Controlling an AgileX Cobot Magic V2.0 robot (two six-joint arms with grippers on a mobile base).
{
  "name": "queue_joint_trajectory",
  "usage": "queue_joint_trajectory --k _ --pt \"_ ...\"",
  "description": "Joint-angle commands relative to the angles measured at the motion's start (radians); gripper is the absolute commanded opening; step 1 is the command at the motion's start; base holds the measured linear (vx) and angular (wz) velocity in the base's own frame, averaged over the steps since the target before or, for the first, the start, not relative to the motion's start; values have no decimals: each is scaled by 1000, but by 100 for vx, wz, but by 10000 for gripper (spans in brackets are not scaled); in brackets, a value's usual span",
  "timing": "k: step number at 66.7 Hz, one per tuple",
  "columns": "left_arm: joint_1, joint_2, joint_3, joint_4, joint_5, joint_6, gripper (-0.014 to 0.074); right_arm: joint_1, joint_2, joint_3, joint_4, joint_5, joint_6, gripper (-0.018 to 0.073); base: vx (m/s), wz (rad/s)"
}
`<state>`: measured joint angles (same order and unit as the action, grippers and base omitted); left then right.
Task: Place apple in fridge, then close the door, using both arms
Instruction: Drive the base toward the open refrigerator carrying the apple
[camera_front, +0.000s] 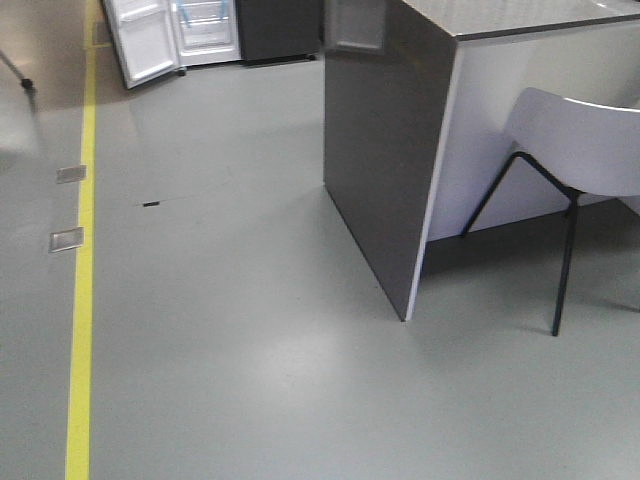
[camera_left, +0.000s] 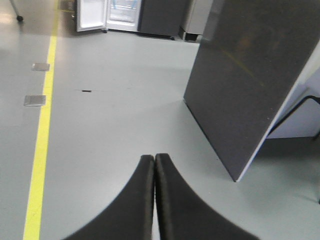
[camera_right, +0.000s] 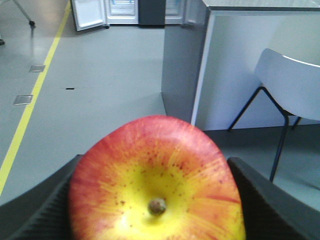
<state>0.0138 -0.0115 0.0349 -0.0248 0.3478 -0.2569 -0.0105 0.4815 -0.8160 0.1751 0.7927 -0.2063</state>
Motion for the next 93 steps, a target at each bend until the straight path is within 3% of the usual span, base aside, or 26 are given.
queue_joint_trajectory --k 1,93 --pt "-2 -16 18 0 -77 0 -6 2 7 -23 10 -83 2 173 1 27" --pt "-2 -16 18 0 -77 0 -6 2 7 -23 10 -90 2 173 4 23"
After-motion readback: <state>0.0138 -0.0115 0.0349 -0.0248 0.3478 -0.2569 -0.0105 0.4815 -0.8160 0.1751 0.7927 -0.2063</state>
